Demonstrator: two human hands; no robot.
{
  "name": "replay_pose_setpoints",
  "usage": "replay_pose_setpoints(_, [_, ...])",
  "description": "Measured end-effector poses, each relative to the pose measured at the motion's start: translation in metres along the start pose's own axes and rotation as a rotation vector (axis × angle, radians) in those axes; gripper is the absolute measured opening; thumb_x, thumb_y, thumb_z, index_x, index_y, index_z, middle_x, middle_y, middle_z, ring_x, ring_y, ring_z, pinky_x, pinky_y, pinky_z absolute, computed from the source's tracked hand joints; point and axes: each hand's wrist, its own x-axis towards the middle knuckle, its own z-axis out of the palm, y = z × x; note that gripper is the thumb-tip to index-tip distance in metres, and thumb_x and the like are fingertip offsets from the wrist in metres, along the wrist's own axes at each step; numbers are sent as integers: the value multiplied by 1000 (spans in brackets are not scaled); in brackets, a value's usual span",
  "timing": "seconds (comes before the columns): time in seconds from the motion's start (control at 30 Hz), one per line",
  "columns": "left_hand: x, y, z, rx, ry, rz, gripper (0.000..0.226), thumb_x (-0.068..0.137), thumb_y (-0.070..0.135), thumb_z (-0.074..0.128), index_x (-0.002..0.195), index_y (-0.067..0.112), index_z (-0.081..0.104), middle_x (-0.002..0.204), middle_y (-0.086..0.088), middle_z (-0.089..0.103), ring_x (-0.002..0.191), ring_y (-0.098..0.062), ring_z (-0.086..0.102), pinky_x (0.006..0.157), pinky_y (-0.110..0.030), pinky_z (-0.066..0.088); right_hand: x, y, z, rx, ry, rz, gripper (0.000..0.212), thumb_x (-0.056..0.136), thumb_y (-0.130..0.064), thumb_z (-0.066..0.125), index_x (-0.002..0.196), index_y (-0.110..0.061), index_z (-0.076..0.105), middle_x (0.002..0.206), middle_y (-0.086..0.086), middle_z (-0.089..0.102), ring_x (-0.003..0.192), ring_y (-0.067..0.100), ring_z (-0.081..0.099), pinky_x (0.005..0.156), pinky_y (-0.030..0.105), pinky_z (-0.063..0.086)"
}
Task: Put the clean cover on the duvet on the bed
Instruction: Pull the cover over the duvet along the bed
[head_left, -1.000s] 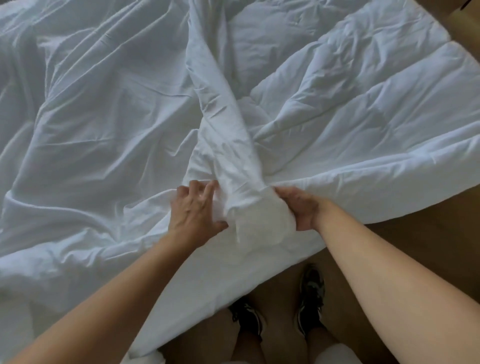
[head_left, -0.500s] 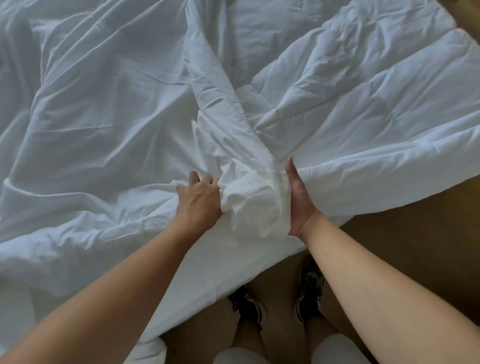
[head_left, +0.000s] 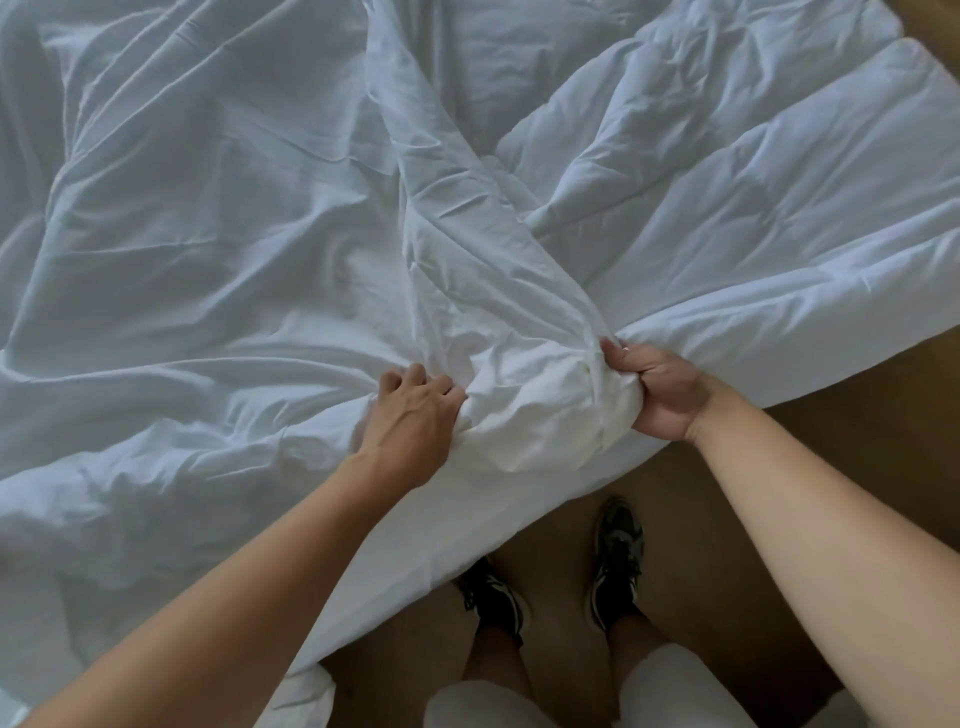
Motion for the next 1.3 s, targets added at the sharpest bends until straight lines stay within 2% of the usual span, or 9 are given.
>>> replay_pose_setpoints(0.2, [-10,6,7,-81,-6,-90,34,73,-3,54,97,21,60,91,4,60,91,-26,48,78,-31,27,-2,-4,-18,-116,-122,104,50,99,-30,55,145,-11,53,145,16,55,132,35,54,106,47,49])
replay_pose_setpoints(0.43, [-12,23,0,-28,-40,-154,39,69,-7,55,97,20,59,93,4,61,87,-25,52,74,-31,31,-11,-21,-42,-289,444,-170,46,80,-39,82,108,-4,72,109,18,75,96,32,74,72,39,62])
replay_pose_setpoints(0.53, [-17,30,0,-4,7,-177,43,66,-8,58,99,19,62,90,3,62,83,-26,54,72,-32,35,-13,-18,-41,-385,561,-214,44,84,-49,75,103,-10,73,99,11,78,92,30,75,78,42,63])
replay_pose_setpoints(0.77, [-23,18,1,-126,-78,-270,52,69,12,66,116,34,62,131,-1,39,114,-31,38,98,-43,32,-27,6,-43,37,68,143,76,90,-77,42,134,-20,66,133,12,66,124,31,62,105,46,46])
replay_pose_setpoints(0.9, [-22,2,-7,-289,-180,-342,56,61,45,70,115,42,53,151,1,18,137,-33,24,110,-53,27,-15,16,-3,-464,-48,245,20,86,-37,71,102,-27,79,99,-4,77,86,13,75,69,30,59])
replay_pose_setpoints(1.0, [-24,-4,-10,-429,-215,-333,84,54,64,64,132,40,42,153,2,22,134,-31,37,108,-46,39,9,14,29,-980,94,-188,21,92,-26,66,112,-33,68,102,-20,72,98,2,67,85,23,56])
replay_pose_setpoints(1.1, [-25,-9,-7,-498,-141,-364,99,60,64,71,146,29,38,146,2,35,123,-22,50,97,-34,46,28,20,47,-1588,347,-665,29,89,-26,67,118,-24,67,135,-4,57,125,21,49,99,36,39])
replay_pose_setpoints(1.2, [-26,-20,-5,-539,-108,-425,89,72,56,77,148,26,42,132,2,53,115,-20,57,89,-30,43,37,19,59,-1869,270,-408,31,92,-30,53,122,-23,59,126,4,63,121,27,55,107,48,36])
replay_pose_setpoints(1.3, [-28,-33,-6,-592,-97,-439,71,82,51,76,144,22,53,124,2,63,107,-18,60,92,-33,47,35,16,58,-1710,126,-68,20,95,-29,53,107,-21,66,104,3,71,96,27,64,84,41,53])
